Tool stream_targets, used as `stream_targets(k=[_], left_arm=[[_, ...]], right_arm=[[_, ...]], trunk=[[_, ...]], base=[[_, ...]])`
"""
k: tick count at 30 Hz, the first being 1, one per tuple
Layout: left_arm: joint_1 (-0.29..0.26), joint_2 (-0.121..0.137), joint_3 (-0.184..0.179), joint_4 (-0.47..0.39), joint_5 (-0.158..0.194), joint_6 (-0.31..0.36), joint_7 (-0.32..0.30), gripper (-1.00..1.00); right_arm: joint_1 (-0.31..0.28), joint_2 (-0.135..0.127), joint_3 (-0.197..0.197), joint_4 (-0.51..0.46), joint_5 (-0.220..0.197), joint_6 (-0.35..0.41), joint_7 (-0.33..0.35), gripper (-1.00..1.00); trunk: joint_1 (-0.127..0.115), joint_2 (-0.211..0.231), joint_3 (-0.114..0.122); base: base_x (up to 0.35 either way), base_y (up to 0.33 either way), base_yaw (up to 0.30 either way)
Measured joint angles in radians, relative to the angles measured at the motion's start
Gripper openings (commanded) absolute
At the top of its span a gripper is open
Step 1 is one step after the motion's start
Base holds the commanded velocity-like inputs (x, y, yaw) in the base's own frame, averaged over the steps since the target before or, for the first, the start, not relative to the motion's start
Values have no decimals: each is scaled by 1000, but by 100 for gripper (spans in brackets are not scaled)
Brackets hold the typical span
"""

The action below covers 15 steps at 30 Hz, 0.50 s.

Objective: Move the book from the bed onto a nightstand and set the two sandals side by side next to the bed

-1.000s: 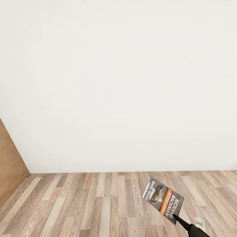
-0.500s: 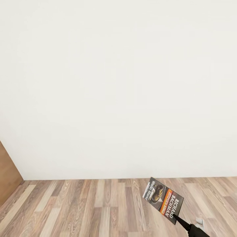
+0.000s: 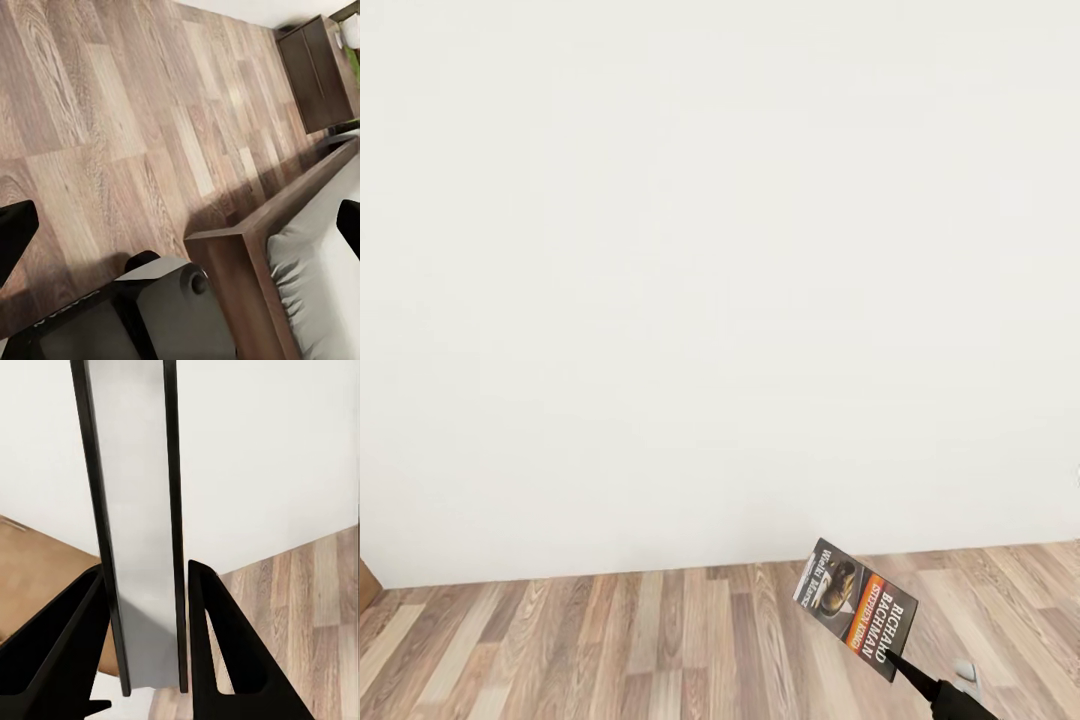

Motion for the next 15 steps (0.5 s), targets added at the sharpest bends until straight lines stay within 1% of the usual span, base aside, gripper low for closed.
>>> stream_targets(k=[3, 6, 10, 15], left_arm=[[0, 0, 0, 0, 0, 0, 0, 100], [0, 0, 0, 0, 0, 0, 0, 100], [0, 0, 0, 0, 0, 0, 0, 100], [0, 0, 0, 0, 0, 0, 0, 100]], right_arm=[[0, 0, -1, 0, 0, 0, -1, -100], [0, 0, -5, 0, 0, -1, -1, -100], [0, 0, -4, 0, 0, -1, -1, -100], [0, 0, -3, 0, 0, 0, -1, -100]], trunk=[[0, 0, 0], [0, 0, 0], [0, 0, 0], [0, 0, 0]], base=[[213, 0, -166], [129, 0, -78], [222, 0, -20], [312, 0, -3]])
